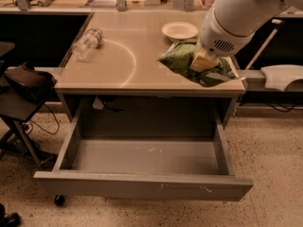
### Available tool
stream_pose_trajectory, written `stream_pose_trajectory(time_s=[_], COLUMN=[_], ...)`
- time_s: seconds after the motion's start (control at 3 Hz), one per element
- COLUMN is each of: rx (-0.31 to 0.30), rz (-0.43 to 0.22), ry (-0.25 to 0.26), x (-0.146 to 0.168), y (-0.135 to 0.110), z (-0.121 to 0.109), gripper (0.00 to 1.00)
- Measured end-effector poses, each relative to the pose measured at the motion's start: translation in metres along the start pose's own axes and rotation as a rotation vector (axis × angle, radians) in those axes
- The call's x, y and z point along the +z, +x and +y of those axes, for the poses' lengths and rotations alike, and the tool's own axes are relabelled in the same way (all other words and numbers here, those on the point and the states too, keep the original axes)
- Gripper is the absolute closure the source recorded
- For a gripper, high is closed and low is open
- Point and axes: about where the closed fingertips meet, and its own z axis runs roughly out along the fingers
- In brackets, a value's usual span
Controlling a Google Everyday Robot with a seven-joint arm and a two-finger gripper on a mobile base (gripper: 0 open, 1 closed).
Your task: Place green jalapeno chip bag into top drawer
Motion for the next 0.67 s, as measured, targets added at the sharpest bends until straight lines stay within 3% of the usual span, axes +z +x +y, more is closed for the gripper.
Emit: stream_pose_trajectory(time_s=[0.33, 0.67], rx=[0.052, 0.135], rz=[-0.014, -0.080], ry=[-0.004, -0.080], x=[0.002, 0.031], y=[0.015, 0.053], z=[0.019, 0.060], gripper=[1.00, 1.00])
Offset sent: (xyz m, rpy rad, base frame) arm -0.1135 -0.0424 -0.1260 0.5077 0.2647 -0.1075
